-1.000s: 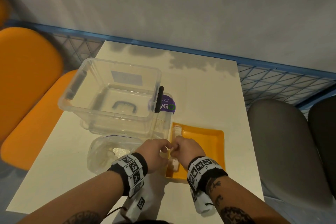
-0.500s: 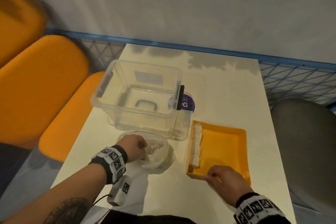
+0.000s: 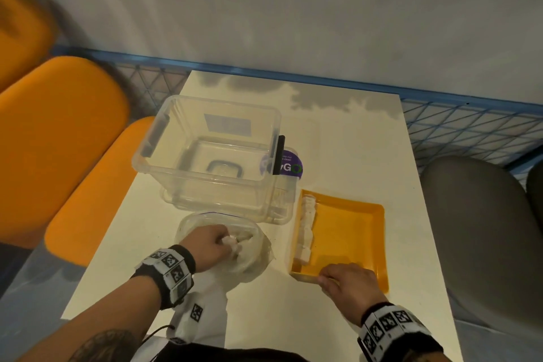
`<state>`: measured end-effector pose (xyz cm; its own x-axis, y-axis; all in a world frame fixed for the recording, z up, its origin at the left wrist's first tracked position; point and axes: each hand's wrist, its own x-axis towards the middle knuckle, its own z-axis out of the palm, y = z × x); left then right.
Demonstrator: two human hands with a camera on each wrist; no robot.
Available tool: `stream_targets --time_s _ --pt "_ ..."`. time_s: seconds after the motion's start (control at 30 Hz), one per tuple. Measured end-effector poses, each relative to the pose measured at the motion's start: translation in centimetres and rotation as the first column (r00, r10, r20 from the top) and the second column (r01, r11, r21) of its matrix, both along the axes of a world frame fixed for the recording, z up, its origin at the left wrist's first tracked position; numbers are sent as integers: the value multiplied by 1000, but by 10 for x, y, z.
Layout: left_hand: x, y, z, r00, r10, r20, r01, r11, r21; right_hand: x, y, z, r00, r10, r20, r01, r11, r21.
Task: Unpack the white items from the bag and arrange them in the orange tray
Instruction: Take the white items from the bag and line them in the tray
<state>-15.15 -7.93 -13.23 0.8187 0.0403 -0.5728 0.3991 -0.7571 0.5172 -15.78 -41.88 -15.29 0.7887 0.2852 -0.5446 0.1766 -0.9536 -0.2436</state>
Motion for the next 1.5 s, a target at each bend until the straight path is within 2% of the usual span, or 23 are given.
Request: stream_targets --time_s 0.07,0.17,0.27,0.33,0.37,0.43,0.47,0.53,0.63,0.8,0.87,0.9,0.97,1.03,1.1,1.17,1.27,1.37,1.43,1.5 --pt "0 5 5 986 161 31 -158 982 -101 -1 0 2 1000 5 9 -5 1000 6" --pt "1 1 6 914 405 19 -388 886 -253 0 1 5 1000 17 17 -17 1000 3" --pt "6 -7 3 875 477 -85 -477 818 -322 0 3 6 1000 14 8 -14 1000 -16" --pt "7 -10 0 896 431 -105 -441 846 -299 0 3 5 1000 8 0 -8 1000 -23" --pt "7 -12 0 923 371 -104 -386 887 -255 0 3 4 1000 5 -4 -5 1000 -23" --pt "6 -17 -2 980 155 -125 -165 983 -76 -1 3 4 1000 1 -5 -1 1000 -21" --pt "5 -20 -3 990 39 -137 -35 999 30 -1 3 4 1000 1 -4 -1 1000 -20" --pt "4 -28 0 984 -110 -139 132 979 158 -1 3 4 1000 -2 -1 2 1000 -19" --pt "4 -31 -1 985 -129 -116 150 970 193 -1 4 4 1000 -2 -9 1 1000 -31" --pt "4 -18 1 998 57 -1 -57 995 86 -1 3 4 1000 2 -13 -2 999 -35" --pt "4 -10 11 991 131 32 -129 991 -39 -1 3 5 1000 -2 -16 1 999 -34" --pt "3 -8 19 980 197 37 -189 969 -160 -1 3 5 1000 -4 -16 3 1000 -30" --pt "2 -6 34 927 375 -17 -347 837 -423 -1 3 6 1000 -10 -21 10 1000 -18" --pt "3 -7 43 883 455 -115 -431 689 -583 0 2 8 999 -35 -31 36 999 12" --pt "6 -14 50 877 454 -155 -436 619 -653 1 3 12 998 -56 -25 57 997 47" --pt "11 -25 54 892 422 -160 -407 599 -689 4 5 21 999 -49 12 48 995 88" --pt "18 -48 54 923 357 -141 -350 632 -692 11 16 47 997 -63 53 48 968 248" --pt "24 -75 54 952 289 -101 -284 705 -650 22 34 76 989 -106 107 42 878 477" --pt "28 -92 57 964 254 -83 -244 710 -660 29 46 88 984 -136 117 47 824 565" --pt "32 -105 60 972 229 -62 -207 693 -691 35 55 95 978 -198 68 114 776 620"
